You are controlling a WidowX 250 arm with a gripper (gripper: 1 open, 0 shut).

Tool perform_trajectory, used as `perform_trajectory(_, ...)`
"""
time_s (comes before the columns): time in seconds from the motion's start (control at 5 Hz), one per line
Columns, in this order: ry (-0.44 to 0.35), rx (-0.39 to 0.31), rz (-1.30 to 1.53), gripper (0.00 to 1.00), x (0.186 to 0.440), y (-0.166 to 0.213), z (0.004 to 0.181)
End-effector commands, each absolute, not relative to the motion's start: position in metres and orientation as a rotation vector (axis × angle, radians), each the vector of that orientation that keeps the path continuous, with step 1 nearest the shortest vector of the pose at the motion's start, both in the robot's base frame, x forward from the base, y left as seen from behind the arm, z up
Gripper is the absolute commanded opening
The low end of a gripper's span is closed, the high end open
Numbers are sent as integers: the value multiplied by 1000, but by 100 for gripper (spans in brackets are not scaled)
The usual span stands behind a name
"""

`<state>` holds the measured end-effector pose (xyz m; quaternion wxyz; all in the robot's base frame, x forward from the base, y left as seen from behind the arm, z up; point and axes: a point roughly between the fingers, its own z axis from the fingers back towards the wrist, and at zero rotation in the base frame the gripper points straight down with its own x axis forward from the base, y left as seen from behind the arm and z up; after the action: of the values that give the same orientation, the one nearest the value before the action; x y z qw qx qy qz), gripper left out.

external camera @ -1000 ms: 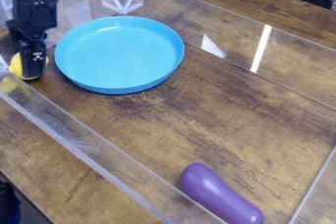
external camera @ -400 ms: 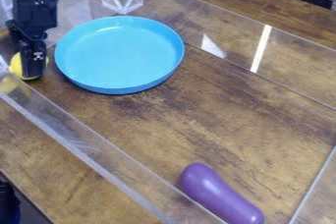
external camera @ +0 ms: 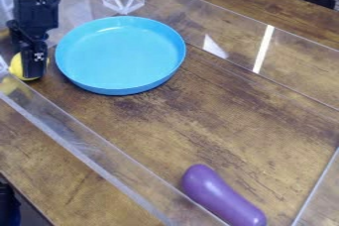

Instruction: Put the lemon on the blue tray

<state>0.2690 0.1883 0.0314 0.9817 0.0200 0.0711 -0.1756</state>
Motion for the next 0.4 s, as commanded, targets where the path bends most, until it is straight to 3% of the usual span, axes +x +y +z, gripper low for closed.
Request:
perform_trajectory(0.0, 119, 63, -372, 0, 280, 185, 38)
perform_trajectory(0.2, 120, 63, -375, 0, 280, 185, 38)
